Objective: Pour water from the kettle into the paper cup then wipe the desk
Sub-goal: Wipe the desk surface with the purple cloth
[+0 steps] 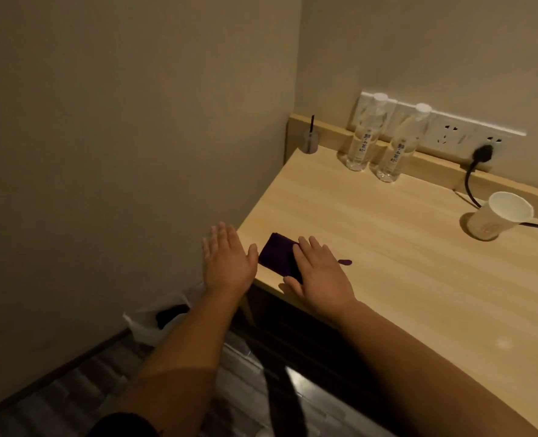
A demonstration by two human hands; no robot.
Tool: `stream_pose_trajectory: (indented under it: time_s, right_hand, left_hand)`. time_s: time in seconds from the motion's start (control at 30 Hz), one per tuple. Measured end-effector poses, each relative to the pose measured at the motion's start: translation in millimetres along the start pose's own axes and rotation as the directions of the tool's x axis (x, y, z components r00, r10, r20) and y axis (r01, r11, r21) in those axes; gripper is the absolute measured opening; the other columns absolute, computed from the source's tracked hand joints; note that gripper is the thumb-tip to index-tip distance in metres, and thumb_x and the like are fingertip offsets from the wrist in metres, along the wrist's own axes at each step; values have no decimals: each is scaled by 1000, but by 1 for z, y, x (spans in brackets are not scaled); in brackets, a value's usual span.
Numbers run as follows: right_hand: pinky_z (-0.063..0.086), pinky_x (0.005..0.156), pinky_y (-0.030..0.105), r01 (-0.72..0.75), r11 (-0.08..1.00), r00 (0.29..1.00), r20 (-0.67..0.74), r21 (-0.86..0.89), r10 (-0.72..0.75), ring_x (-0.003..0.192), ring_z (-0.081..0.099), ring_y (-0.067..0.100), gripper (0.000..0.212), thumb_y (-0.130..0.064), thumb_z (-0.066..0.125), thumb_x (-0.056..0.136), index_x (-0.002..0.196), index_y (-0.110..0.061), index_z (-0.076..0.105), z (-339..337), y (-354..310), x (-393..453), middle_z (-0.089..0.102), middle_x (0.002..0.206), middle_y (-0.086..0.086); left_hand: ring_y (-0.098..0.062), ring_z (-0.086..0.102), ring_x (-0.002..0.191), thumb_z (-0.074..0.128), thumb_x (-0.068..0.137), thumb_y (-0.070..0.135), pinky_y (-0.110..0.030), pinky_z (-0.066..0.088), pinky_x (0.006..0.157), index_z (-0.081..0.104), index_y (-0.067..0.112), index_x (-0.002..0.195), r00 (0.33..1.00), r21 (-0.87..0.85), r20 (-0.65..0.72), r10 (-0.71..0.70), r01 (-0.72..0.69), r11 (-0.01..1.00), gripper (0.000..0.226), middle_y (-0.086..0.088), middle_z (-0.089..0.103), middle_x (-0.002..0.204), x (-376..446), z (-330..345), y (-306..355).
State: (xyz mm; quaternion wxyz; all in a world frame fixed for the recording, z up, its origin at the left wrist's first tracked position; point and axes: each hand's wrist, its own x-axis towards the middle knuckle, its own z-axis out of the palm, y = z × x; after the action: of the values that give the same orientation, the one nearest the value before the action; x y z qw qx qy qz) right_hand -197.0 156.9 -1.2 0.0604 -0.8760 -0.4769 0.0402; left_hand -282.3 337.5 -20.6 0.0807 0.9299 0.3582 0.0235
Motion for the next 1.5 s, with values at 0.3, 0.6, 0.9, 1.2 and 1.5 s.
stream_pose_trajectory:
  time_s: [0.3, 0.6, 0.9, 1.2, 1.5]
  right_hand:
    - [-5, 116, 47, 152, 986, 974, 181, -74, -137, 145, -9, 27, 81, -68, 12, 92, 151, -13, 0, 29, 9, 26, -3, 159, 9]
    - [19, 112, 44, 254, 962, 962, 81, 101, -262, 140, 26, 25, 73, -12, 66, 82, 147, -14, 32, 29, 5, -46, 30, 153, 9]
    - [47, 79, 43, -457, -267, 819, 518, 849, 248, 86, 65, 33, 24, -13, 54, 93, 113, -17, 67, -52, 72, 51, 72, 102, 16]
    - [41, 88, 40, 42, 936, 987, -159, 350, 15, 111, 51, 35, 46, -11, 48, 93, 139, -10, 41, -22, 134, 234, 53, 131, 18]
    - [21, 112, 47, 311, 946, 950, -5, 93, -312, 138, 30, 37, 51, -18, 49, 94, 141, -1, 39, 17, 121, 202, 35, 149, 21]
  left_hand:
    - [-27, 3, 148, 13, 98, 57, -41, 4, 117, 9, 5, 152, 983, -140, 77, -168, 178, 974, 75, -15, 11, 161, 42, 32, 4]
    - [-31, 60, 100, 15, 98, 57, -38, 43, 73, 55, 8, 122, 935, -136, 100, -339, 350, 927, 67, -14, 64, 114, 58, 36, 16]
    - [-30, 63, 90, 22, 99, 53, -33, 36, 66, 61, 11, 113, 940, -120, -10, -340, 336, 934, 59, -12, 68, 103, 60, 43, 14]
    - [-25, 54, 66, 24, 97, 53, -30, 37, 62, 62, 15, 93, 921, -71, 0, -389, 388, 919, 54, -4, 61, 75, 61, 46, 16]
    - [-26, 57, 68, 26, 100, 49, -31, 46, 64, 64, 11, 96, 929, -15, 7, -369, 369, 929, 54, -9, 65, 79, 59, 37, 23]
